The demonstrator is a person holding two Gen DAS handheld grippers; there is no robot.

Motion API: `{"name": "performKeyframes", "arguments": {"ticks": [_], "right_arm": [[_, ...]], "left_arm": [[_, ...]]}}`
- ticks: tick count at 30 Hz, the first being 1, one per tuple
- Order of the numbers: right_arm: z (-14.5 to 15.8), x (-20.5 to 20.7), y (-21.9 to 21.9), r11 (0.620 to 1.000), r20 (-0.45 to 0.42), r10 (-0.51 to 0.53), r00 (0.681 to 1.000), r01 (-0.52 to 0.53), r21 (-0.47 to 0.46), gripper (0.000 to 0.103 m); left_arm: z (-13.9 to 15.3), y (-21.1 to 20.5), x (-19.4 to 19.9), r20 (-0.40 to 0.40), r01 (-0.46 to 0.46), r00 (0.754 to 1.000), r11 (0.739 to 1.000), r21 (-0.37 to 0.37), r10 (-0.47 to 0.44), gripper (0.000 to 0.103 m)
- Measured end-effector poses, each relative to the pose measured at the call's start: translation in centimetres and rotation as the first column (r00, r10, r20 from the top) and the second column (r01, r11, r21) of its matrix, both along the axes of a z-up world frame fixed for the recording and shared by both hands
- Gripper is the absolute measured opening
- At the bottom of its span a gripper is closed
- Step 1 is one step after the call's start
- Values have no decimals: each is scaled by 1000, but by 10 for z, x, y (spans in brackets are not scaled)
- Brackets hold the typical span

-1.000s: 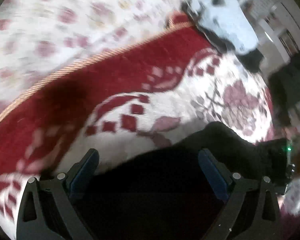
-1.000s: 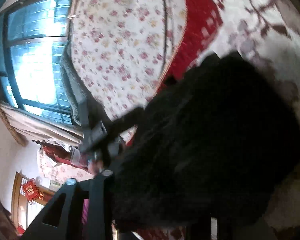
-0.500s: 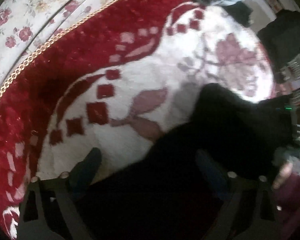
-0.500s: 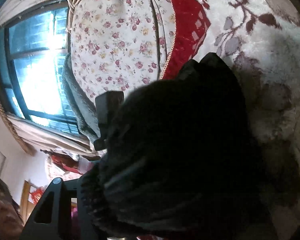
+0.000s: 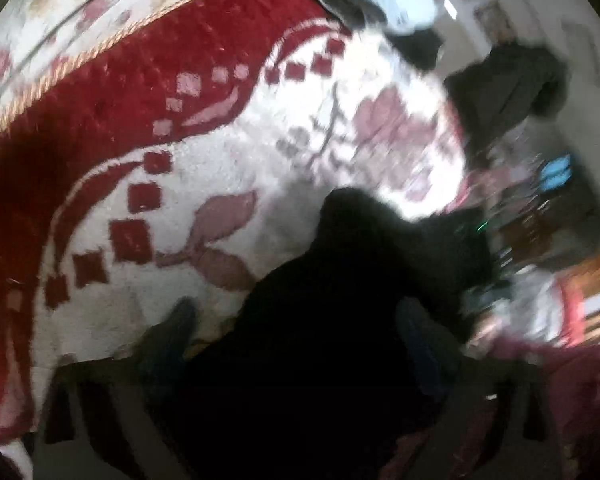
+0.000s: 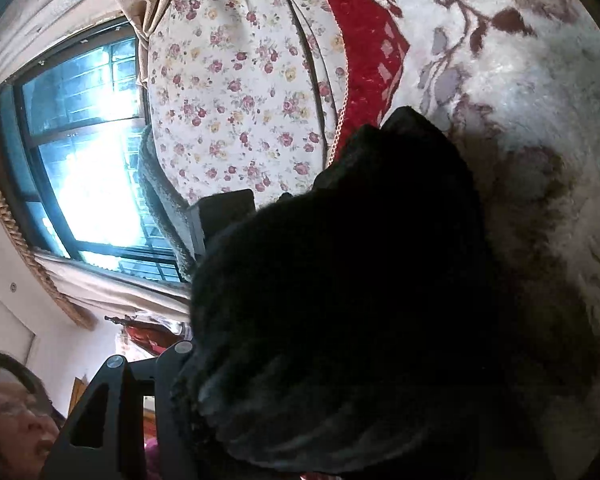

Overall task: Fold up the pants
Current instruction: 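Lift the black pants with both grippers and fold them over once more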

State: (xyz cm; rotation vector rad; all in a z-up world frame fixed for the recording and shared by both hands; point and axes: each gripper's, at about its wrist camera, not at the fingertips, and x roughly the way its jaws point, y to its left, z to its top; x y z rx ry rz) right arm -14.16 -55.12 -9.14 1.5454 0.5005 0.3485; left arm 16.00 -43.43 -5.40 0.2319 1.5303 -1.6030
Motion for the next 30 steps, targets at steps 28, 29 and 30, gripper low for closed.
{"name": "performKeyframes", "arguments": {"ticks": [28, 29, 30], "right_arm": [[10, 4, 12, 991, 121, -52, 991, 36, 130, 47], [15, 5, 15, 990, 143, -53, 988, 33, 137, 47], [20, 7, 17, 990, 162, -53, 985, 30, 140, 47]], "left_arm": [[19, 15, -48, 170, 94, 981, 995, -17, -90, 28], [28, 20, -47, 182, 87, 980, 996, -32, -80, 27], [36, 26, -46, 190, 77, 980, 996, -45, -67, 26]]}}
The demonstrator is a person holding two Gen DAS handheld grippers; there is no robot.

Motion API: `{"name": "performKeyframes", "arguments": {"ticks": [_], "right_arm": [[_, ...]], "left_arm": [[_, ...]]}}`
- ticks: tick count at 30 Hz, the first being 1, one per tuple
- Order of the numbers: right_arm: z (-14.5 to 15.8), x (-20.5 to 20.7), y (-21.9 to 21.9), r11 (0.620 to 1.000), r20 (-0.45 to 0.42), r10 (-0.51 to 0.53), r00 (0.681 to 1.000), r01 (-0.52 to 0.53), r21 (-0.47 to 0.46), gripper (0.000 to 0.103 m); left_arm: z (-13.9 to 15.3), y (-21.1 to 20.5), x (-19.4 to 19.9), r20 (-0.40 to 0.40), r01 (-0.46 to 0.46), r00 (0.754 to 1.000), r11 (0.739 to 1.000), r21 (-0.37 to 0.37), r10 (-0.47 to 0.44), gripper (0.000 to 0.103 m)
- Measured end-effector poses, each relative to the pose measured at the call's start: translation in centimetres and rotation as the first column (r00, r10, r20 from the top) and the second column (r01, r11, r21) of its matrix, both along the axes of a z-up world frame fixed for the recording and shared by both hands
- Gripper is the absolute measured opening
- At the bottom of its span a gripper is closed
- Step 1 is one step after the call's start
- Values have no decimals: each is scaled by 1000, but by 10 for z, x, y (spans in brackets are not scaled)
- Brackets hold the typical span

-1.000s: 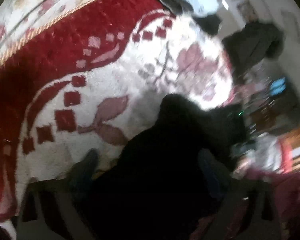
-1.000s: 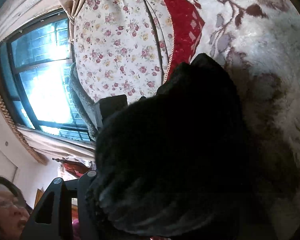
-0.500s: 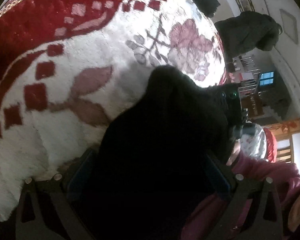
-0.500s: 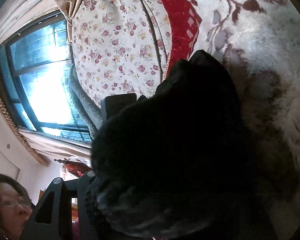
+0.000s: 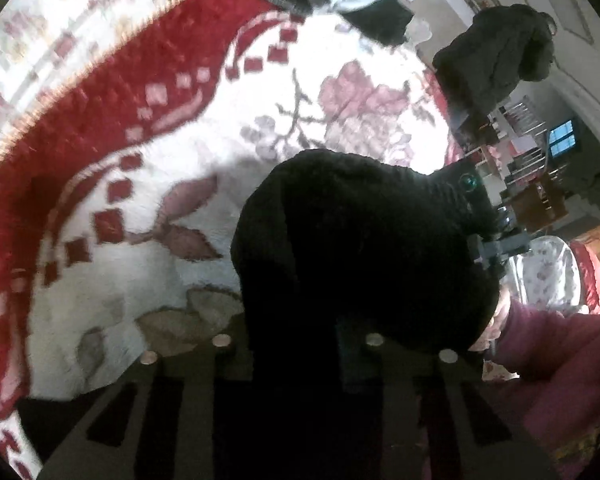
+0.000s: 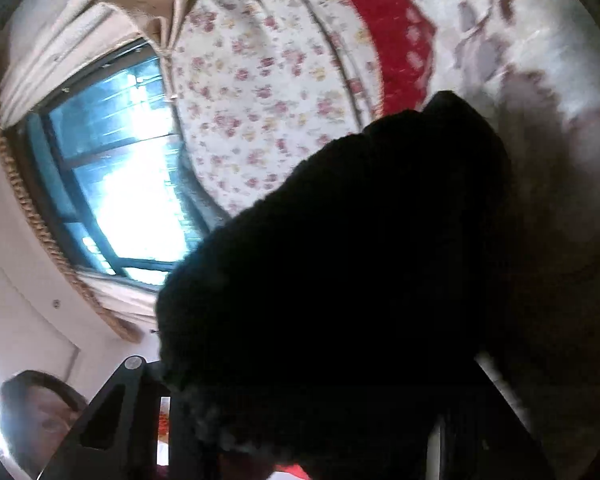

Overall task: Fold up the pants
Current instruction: 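Lift the black pants with both grippers and fold them over once more, then lower the folded pants onto the bedspread and open both grippers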

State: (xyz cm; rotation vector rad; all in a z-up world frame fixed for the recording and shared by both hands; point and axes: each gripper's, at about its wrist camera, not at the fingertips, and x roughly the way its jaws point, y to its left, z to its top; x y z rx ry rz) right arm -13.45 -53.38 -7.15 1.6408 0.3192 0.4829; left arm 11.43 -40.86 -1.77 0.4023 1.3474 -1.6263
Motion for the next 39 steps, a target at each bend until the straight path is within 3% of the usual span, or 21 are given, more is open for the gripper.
{"name": "performKeyframes", "arguments": {"ticks": [3, 11, 20, 22, 23, 24, 25, 27, 28, 29, 30, 31, 32, 35, 38, 39], "right_arm": [[17, 7, 9, 1000, 62, 7, 998, -8, 17, 47], [90, 47, 59, 989, 163, 132, 978, -119, -89, 47], [134, 102, 164, 939, 174, 328, 929, -299, -172, 47], [137, 117, 193, 917, 146, 373, 916, -340, -211, 47], [138, 122, 203, 905, 130, 389, 912, -353, -236, 48], [139, 128, 219, 885, 101, 409, 907, -367, -287, 48], [140, 133, 234, 857, 65, 424, 903, -378, -351, 49], [139, 145, 269, 783, -27, 447, 894, -406, -471, 52], [137, 150, 288, 745, -55, 468, 882, -428, -513, 63], [135, 153, 301, 721, -67, 485, 872, -442, -533, 83], [134, 157, 317, 693, -78, 503, 860, -457, -557, 89], [135, 159, 335, 659, -94, 520, 849, -469, -588, 97], [137, 162, 355, 611, -111, 534, 839, -473, -635, 99], [140, 168, 413, 465, -140, 595, 792, -480, -744, 99], [143, 168, 447, 389, -152, 635, 758, -483, -785, 99], [149, 165, 457, 337, -151, 657, 738, -468, -817, 99]], "left_arm": [[27, 21, 1, 25, -24, 999, 999, -47, 25, 26], [88, 108, 15, 69, -135, 987, 983, -125, 144, 25], [101, 249, 29, 56, -323, 941, 935, -149, 334, 26], [90, 279, 33, 54, -373, 922, 918, -133, 382, 33], [80, 299, 38, 55, -418, 903, 902, -111, 426, 37], [74, 314, 43, 55, -455, 886, 886, -90, 461, 54], [61, 336, 51, 55, -524, 849, 850, -53, 526, 70], [39, 386, 69, 27, -654, 756, 757, -4, 654, 84], [33, 406, 76, 27, -705, 709, 709, 5, 705, 85], [29, 432, 81, 33, -762, 647, 647, 15, 762, 85], [27, 454, 84, 27, -804, 595, 595, 11, 804, 85], [28, 470, 86, 12, -829, 559, 559, 3, 829, 85], [31, 488, 85, -5, -853, 522, 522, -9, 853, 85], [47, 519, 75, -2, -882, 469, 468, -58, 883, 85], [64, 545, 64, 11, -901, 424, 423, -93, 906, 86], [67, 550, 59, 19, -906, 412, 411, -99, 911, 87]]}}
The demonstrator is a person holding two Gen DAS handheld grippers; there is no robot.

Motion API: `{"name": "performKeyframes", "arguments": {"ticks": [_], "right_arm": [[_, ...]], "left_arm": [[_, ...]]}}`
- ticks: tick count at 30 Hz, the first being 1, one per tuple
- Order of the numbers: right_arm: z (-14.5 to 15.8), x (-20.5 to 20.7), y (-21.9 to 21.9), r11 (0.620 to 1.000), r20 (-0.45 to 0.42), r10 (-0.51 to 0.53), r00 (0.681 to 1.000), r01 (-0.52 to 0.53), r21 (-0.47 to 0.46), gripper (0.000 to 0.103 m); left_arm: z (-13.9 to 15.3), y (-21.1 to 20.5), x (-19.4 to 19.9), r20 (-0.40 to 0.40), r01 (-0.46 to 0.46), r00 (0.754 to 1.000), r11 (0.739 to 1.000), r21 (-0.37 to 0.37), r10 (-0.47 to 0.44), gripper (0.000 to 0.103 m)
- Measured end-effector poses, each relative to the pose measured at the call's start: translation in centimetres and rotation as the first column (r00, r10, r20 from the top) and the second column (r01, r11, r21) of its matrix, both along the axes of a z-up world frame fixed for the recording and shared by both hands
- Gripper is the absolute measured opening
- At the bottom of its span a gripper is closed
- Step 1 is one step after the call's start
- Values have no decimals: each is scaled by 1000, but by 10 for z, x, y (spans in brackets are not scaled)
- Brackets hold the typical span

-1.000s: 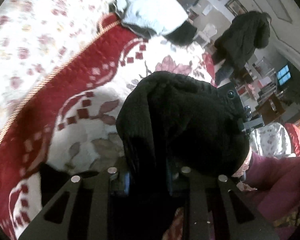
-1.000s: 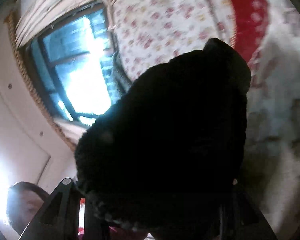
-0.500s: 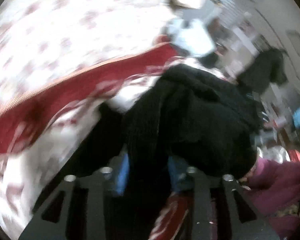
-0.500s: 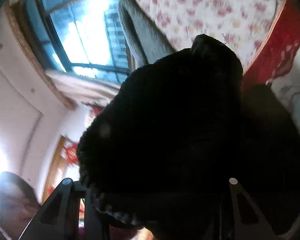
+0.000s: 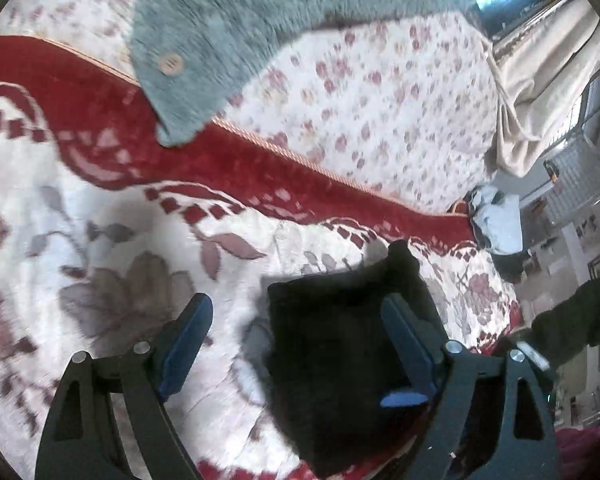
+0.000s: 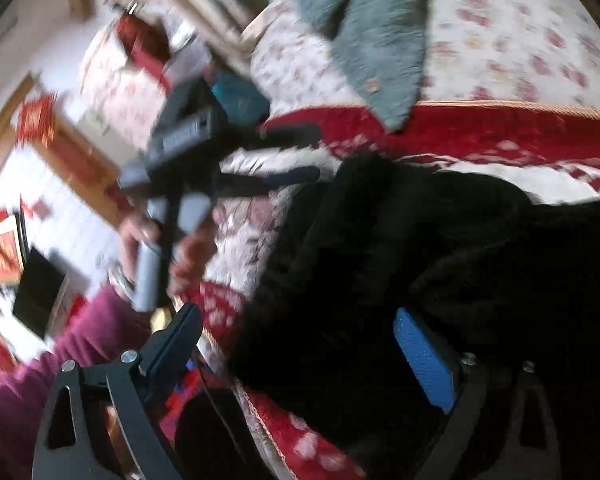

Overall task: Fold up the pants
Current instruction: 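Lower the folded pants onto the bedspread and open both grippers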

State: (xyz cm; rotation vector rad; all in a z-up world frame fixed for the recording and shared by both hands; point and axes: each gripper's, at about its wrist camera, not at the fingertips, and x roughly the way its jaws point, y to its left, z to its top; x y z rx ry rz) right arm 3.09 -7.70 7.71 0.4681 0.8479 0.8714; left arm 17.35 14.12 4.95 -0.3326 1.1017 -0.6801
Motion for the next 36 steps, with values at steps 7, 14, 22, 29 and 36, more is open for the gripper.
{"name": "performKeyframes", "arguments": {"ticks": [7, 14, 22, 29, 36], "right_arm": [[17, -25, -80, 985, 100, -168, 981, 170, -13, 98], [-7, -13, -170, 877, 83, -414, 906, 422, -229, 98], [-37, 41, -193, 800, 36, -439, 898, 409, -439, 98], [-68, 92, -208, 712, 70, -423, 903, 379, -590, 100], [-29, 85, -193, 799, 62, -290, 955, 277, -534, 100]], "left_arm": [[19, -21, -38, 37, 36, 999, 999, 24, -37, 89], [21, -101, -80, 58, 111, 992, 994, 1, -111, 90], [-48, -140, -75, 17, 29, 999, 980, 196, -33, 91], [-48, -124, -59, -23, 20, 1000, 989, 148, -17, 87], [-23, -116, -72, 18, -53, 999, 991, 119, 52, 87]]}}
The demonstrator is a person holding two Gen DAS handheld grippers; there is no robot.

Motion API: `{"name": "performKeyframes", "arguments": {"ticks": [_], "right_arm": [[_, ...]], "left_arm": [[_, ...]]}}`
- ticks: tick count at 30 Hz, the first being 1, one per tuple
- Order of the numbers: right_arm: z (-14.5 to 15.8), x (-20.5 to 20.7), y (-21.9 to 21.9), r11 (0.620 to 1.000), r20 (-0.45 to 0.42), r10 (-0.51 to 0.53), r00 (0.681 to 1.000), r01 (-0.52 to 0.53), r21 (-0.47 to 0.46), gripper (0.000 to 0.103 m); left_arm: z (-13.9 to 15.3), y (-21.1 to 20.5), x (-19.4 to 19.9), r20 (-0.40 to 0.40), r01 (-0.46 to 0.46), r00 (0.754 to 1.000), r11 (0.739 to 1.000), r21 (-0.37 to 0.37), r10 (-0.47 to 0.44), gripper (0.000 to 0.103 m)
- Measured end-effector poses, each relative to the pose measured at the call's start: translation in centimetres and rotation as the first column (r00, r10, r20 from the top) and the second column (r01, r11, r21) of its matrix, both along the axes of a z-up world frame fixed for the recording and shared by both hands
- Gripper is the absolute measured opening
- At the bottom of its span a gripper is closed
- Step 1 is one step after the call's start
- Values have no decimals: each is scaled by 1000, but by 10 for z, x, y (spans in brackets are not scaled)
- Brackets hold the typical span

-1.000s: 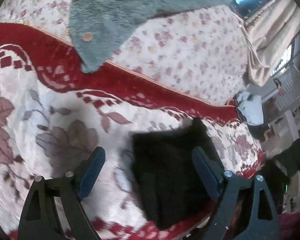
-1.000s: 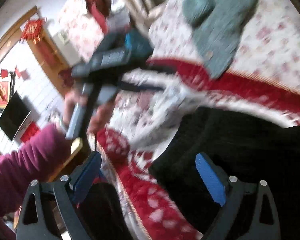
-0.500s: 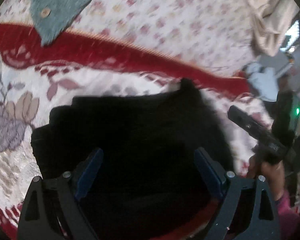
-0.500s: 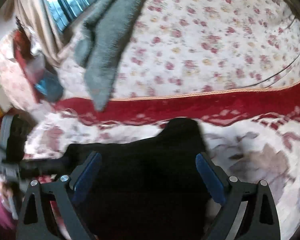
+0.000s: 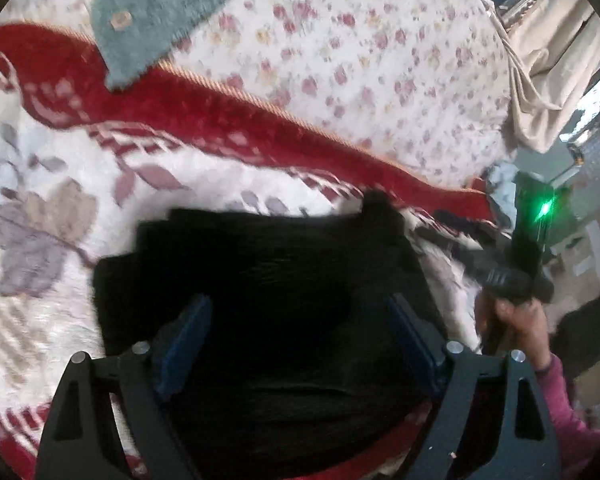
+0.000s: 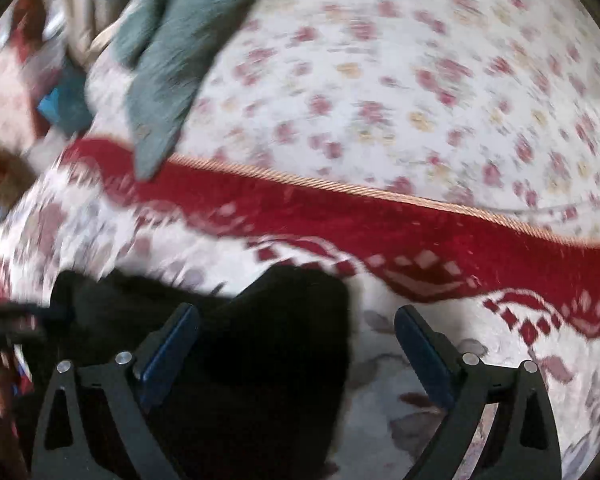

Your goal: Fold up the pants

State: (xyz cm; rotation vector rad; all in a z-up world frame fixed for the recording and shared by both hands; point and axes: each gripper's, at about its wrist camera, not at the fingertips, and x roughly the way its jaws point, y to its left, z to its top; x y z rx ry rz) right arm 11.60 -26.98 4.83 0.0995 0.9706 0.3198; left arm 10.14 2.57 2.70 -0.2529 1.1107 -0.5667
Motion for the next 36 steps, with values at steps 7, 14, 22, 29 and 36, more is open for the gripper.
{"name": "performKeyframes", "arguments": {"ticks": [7, 14, 22, 29, 36], "right_arm": [[-57, 33, 38, 992, -68, -47, 997, 39, -119, 100], [0, -23, 12, 997, 24, -82, 996, 83, -8, 101], [-35, -93, 60, 1000, 1, 5, 1000, -5, -14, 100], [18, -115, 41, 996, 88, -52, 995, 46, 70, 101], [-5, -107, -9, 972, 0, -82, 997, 80, 223, 101]], "left_arm": [[-22, -6, 14, 32, -71, 997, 986, 153, 67, 87], [-4, 8, 13, 75, -145, 988, 981, 129, 137, 87], [0, -11, -45, 209, -251, 955, 946, 204, 209, 87], [14, -27, -79, 306, -283, 928, 937, 203, 214, 87], [19, 3, -68, 248, -185, 958, 970, 157, 142, 94]]}}
